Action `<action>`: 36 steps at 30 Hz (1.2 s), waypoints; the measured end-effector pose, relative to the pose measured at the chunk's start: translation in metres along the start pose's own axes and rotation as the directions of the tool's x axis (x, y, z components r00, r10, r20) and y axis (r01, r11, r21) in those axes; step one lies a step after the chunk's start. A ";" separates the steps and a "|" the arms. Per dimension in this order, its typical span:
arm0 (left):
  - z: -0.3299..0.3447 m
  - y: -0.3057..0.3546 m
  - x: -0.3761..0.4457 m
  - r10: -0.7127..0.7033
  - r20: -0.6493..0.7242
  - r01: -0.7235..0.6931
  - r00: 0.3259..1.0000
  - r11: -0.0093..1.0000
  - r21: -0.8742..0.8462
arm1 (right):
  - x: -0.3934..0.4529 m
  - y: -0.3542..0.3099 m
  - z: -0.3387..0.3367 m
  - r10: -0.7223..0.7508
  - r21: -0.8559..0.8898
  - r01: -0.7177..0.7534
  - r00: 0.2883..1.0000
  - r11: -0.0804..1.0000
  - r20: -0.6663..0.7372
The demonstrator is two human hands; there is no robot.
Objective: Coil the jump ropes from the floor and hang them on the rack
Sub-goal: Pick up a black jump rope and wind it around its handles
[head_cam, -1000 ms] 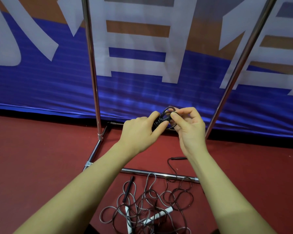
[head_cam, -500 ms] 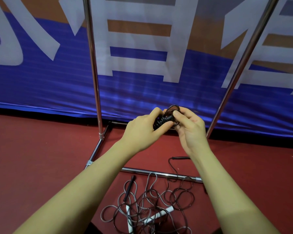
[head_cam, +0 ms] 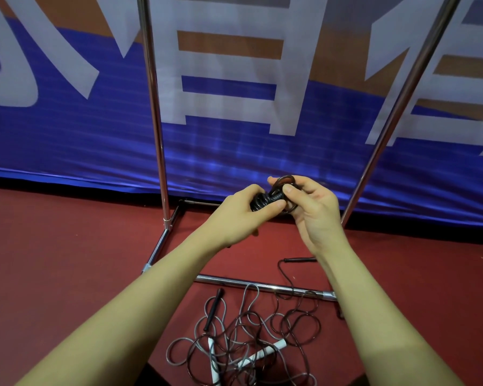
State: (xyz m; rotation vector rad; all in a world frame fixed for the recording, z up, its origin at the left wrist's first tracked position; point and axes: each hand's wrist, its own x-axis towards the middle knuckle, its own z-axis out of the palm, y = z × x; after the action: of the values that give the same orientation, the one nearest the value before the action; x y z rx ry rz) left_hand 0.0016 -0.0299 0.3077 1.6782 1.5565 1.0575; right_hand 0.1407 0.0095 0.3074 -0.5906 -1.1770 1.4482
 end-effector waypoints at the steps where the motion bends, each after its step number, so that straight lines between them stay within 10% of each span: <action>1: 0.001 0.001 -0.001 0.005 -0.005 -0.005 1.000 1.000 -0.010 | 0.001 0.000 -0.001 -0.004 -0.004 0.004 1.000 1.000 0.000; 36: 0.008 0.002 0.002 -0.021 0.004 0.021 1.000 0.968 -0.252 | -0.004 -0.004 -0.010 0.058 0.140 -0.088 0.977 0.986 0.207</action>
State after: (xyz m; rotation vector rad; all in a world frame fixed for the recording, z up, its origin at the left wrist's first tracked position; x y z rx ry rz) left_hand 0.0093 -0.0276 0.3061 1.4855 1.3711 1.1882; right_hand 0.1523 0.0086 0.3059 -0.3943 -1.2014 1.6738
